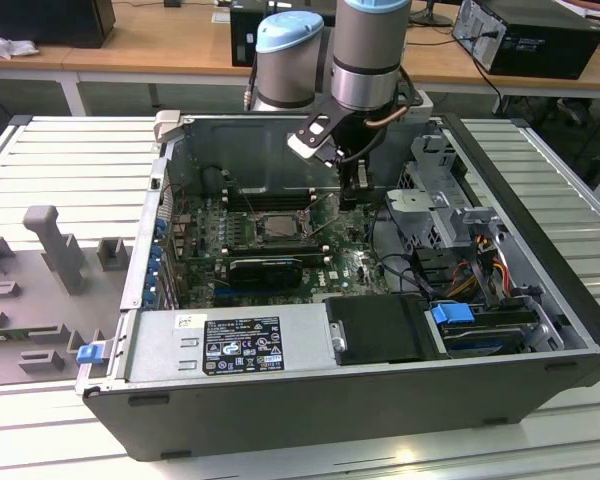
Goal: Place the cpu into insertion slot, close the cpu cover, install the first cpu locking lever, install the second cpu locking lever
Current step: 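Close the cpu cover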
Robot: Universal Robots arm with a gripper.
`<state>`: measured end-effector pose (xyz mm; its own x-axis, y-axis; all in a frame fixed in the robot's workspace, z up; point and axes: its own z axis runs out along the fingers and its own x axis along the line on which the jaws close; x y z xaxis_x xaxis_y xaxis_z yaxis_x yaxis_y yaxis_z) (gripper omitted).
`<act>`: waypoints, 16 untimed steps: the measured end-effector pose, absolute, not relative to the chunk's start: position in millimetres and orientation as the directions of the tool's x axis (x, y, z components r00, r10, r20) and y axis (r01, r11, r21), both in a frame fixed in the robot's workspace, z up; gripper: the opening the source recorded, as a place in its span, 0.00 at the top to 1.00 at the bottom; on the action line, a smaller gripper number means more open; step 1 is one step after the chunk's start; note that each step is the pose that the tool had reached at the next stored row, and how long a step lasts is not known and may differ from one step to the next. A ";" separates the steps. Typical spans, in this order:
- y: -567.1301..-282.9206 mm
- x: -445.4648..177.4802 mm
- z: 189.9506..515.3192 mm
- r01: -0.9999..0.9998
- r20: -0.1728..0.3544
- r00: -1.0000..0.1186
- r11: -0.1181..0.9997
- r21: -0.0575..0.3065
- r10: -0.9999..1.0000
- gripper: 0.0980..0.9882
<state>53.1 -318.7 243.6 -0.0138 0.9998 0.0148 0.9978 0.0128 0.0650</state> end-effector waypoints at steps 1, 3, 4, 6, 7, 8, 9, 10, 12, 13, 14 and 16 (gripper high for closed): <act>-318.7 52.3 243.7 0.998 0.015 -0.014 0.013 0.065 1.000 0.99; -318.7 51.6 243.7 0.998 0.015 -0.014 0.013 0.065 1.000 0.99; -318.7 51.3 243.7 0.998 0.015 -0.014 0.013 0.065 1.000 0.99; -318.7 50.9 243.6 0.998 0.015 -0.014 0.013 0.065 1.000 0.99; -318.7 50.9 243.7 0.998 0.015 -0.014 0.013 0.065 1.000 0.99; -318.7 50.8 243.7 0.998 0.015 -0.014 0.013 0.065 1.000 0.99; -318.7 50.8 243.7 0.998 0.015 -0.014 0.013 0.065 1.000 0.99; -318.7 50.6 243.7 0.998 0.015 -0.014 0.013 0.065 1.000 0.99; -318.7 50.2 243.6 0.998 0.015 -0.014 0.013 0.065 1.000 0.99; -318.7 50.0 243.7 0.998 0.015 -0.014 0.013 0.065 1.000 0.99; -318.7 49.6 243.6 0.998 0.015 -0.014 0.013 0.065 1.000 0.99; -318.7 48.7 243.7 0.998 0.015 -0.014 0.013 0.065 1.000 0.99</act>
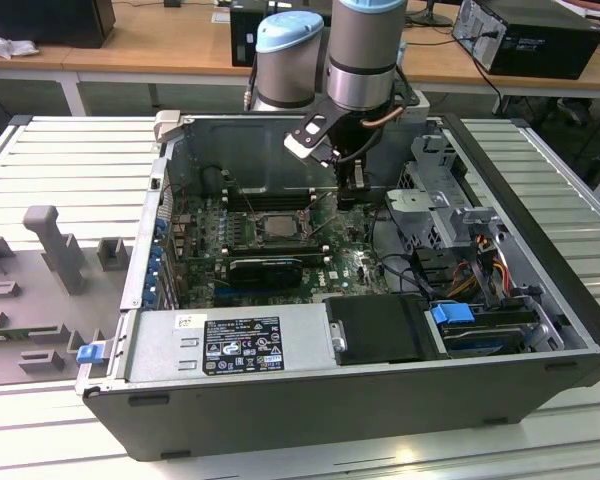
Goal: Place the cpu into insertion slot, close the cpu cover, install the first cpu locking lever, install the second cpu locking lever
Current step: 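Close the cpu cover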
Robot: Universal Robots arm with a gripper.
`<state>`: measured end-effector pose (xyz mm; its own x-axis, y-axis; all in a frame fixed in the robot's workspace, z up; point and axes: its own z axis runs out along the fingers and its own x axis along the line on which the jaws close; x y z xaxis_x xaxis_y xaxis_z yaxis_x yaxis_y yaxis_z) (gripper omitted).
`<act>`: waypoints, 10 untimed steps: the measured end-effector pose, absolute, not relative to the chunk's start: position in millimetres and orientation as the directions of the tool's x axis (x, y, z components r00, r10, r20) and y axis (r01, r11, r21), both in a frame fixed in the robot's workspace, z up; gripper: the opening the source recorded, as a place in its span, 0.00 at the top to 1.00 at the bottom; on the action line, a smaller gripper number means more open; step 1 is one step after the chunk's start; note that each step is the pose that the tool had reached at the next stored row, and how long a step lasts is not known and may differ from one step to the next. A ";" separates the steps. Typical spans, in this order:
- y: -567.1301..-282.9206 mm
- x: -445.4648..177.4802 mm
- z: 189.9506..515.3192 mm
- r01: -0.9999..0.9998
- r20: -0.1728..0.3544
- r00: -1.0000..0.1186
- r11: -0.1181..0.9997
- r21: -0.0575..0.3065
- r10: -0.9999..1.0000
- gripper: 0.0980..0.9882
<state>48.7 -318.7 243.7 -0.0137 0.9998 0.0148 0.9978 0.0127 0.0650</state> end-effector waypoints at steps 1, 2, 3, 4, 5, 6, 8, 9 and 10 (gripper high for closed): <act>-318.7 48.5 243.7 0.998 0.015 -0.014 0.013 0.065 1.000 0.99; -318.7 48.3 243.7 0.998 0.015 -0.014 0.013 0.065 1.000 0.99; -318.7 48.0 243.7 0.998 0.015 -0.014 0.013 0.065 1.000 0.99; -318.7 47.8 243.7 0.998 0.015 -0.014 0.013 0.065 1.000 0.99; -318.7 47.5 243.7 0.998 0.015 -0.014 0.013 0.065 1.000 0.99; -318.7 46.6 243.7 0.998 0.015 -0.014 0.013 0.065 1.000 0.99; -318.7 45.0 243.7 0.998 0.015 -0.014 0.013 0.065 1.000 0.99; -318.7 43.3 243.7 0.998 0.015 -0.014 0.013 0.065 1.000 0.99; -318.7 42.1 243.7 0.998 0.015 -0.014 0.013 0.065 1.000 0.99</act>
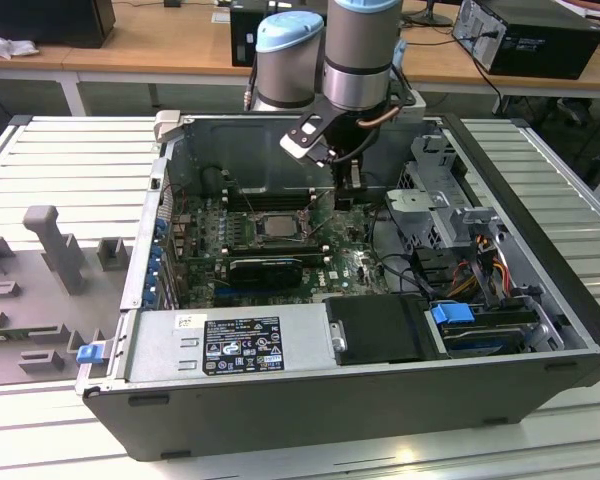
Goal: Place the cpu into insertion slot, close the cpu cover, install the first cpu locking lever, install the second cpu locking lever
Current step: 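Close the cpu cover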
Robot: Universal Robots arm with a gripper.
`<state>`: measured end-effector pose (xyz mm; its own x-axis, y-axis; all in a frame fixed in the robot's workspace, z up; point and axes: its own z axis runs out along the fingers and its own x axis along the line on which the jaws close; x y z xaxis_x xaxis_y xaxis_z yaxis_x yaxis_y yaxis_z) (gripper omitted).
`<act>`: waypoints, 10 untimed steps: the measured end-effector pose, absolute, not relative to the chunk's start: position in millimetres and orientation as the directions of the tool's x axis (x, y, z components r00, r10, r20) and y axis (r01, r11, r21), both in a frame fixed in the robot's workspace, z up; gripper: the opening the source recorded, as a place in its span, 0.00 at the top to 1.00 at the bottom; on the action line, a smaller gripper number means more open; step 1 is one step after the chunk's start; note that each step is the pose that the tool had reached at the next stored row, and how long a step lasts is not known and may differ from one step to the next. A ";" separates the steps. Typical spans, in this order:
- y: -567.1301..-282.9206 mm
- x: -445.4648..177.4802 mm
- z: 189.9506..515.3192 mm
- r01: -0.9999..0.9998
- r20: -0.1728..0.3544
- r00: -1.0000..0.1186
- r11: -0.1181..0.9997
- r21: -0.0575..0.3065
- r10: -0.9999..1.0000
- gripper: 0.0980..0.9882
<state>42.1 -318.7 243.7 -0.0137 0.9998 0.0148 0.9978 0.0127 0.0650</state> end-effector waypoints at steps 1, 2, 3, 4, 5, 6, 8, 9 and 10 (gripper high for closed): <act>-318.7 40.2 243.7 0.998 0.015 -0.014 0.013 0.065 1.000 0.99; -318.7 38.8 243.7 0.998 0.015 -0.014 0.013 0.065 1.000 0.99; -318.7 37.7 243.7 0.998 0.015 -0.014 0.013 0.065 1.000 0.99; -318.7 36.9 243.7 0.998 0.015 -0.014 0.013 0.065 1.000 0.99; -318.7 36.0 243.7 0.998 0.015 -0.014 0.013 0.065 1.000 0.99; -318.7 35.5 243.7 0.998 0.015 -0.014 0.013 0.065 1.000 0.99; -318.7 34.6 243.7 0.998 0.015 -0.014 0.013 0.065 1.000 0.99; -318.7 34.0 243.7 0.998 0.015 -0.014 0.013 0.065 1.000 0.99; -318.7 33.4 243.6 0.998 0.015 -0.014 0.013 0.065 1.000 0.99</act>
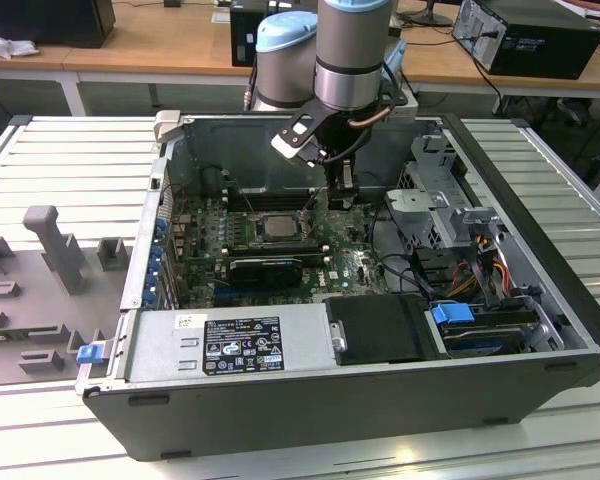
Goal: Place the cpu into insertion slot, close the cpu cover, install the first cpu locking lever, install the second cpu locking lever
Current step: 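Close the cpu cover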
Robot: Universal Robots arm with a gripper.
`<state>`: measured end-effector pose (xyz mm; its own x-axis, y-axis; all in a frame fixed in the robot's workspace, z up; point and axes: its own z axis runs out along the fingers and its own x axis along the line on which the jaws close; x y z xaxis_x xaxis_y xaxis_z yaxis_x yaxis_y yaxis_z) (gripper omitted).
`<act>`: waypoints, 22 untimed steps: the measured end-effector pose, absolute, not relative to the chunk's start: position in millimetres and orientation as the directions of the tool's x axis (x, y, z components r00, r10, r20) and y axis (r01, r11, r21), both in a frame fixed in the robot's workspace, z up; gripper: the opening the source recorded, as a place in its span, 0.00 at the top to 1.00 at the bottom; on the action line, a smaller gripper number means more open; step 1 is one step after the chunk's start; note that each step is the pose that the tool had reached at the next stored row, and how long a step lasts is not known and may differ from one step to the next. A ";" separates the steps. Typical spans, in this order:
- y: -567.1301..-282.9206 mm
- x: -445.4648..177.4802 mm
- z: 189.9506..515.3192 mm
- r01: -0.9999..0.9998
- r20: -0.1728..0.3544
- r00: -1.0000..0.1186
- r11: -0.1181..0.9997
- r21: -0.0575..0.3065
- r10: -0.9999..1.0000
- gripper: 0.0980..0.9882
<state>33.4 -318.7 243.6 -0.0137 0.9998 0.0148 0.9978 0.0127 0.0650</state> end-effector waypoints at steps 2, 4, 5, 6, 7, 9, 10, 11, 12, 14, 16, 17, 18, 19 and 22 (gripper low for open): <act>-318.7 31.5 243.7 0.998 0.015 -0.014 0.013 0.065 1.000 0.99; -318.7 29.8 243.7 0.998 0.015 -0.014 0.013 0.065 1.000 0.99; -318.7 28.4 243.7 0.998 0.015 -0.014 0.013 0.065 1.000 0.99; -318.7 27.2 243.7 0.998 0.015 -0.014 0.013 0.065 1.000 0.99; -318.7 26.1 243.7 0.998 0.015 -0.014 0.013 0.065 1.000 0.99; -318.7 23.5 243.6 0.998 0.015 -0.014 0.013 0.065 1.000 0.99; -318.7 19.6 243.6 0.998 0.015 -0.014 0.013 0.065 1.000 0.99; -318.7 17.7 243.6 0.998 0.015 -0.014 0.013 0.065 1.000 0.99; -318.7 16.3 243.6 0.998 0.015 -0.014 0.013 0.065 1.000 0.99; -318.7 14.9 243.5 0.998 0.015 -0.014 0.013 0.065 1.000 0.99; -318.7 13.4 243.5 0.998 0.015 -0.014 0.013 0.065 1.000 0.99; -318.7 11.0 243.5 0.998 0.015 -0.014 0.013 0.065 1.000 0.99; -318.7 9.1 243.5 0.998 0.015 -0.014 0.013 0.065 1.000 0.99; -318.7 7.4 243.5 0.998 0.015 -0.014 0.013 0.065 1.000 0.99; -318.7 -3.8 243.5 0.998 0.015 -0.014 0.013 0.065 1.000 0.99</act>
